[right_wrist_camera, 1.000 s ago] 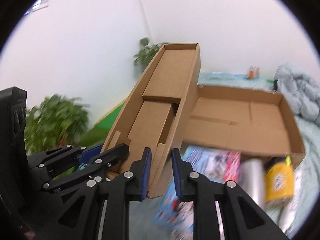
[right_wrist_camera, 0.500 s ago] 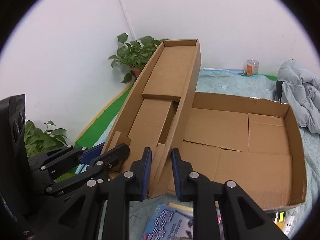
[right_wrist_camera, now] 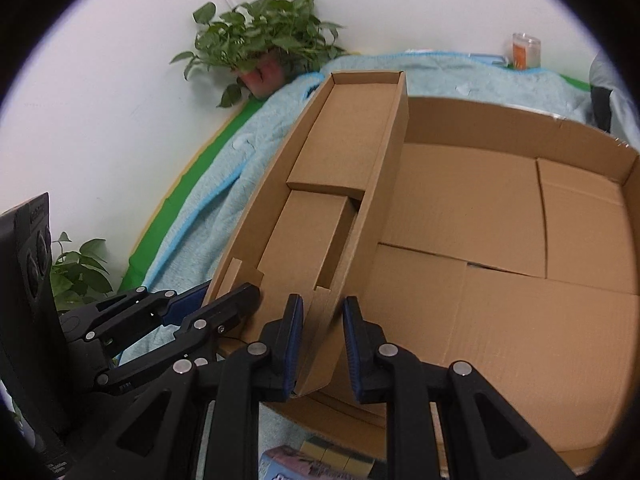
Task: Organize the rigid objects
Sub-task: 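Lower the divider insert into the box end and open both tools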
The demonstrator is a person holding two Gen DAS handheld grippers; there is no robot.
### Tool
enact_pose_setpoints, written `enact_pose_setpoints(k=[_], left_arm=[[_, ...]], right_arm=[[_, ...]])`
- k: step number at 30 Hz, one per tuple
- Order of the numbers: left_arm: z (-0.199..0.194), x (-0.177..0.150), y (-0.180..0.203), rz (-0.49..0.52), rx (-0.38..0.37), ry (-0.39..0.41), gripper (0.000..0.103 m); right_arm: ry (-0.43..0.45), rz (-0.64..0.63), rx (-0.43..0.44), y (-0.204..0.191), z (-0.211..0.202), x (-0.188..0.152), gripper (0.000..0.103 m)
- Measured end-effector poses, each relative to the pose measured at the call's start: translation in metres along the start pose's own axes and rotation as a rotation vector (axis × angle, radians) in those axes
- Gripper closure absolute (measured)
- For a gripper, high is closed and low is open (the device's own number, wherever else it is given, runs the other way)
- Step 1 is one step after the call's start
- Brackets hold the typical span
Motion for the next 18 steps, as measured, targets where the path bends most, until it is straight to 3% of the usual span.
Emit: enact_pose_setpoints(k=[9, 13, 18], left_arm=[[0.035, -0.02, -0.001, 0.024, 0.043, -0.046, 0.088], [0.034, -0.025, 0.002, 0.03, 0.066, -0.051, 0.088], [0.011, -0.033, -0.004, 0.01, 0.021, -0.016, 0.087]], right_arm=[[-0.08, 0.078, 0.048, 0.018, 0.034, -0.004, 0.083], [-0.097, 0.126, 0.072, 0.03, 0.042, -0.007, 0.083], [-0.101, 0.126, 0.076, 0.029, 0.045, -0.006, 0.077]])
Point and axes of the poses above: each gripper's, at about its wrist camera, not at the fingertips, and z roughly the way its jaws point, y to its right, x to its top, the point moved 2 cm from there along z, roughly the way its jaws point, and after that the axes turned 14 degrees about x, right-handed, at the moved point
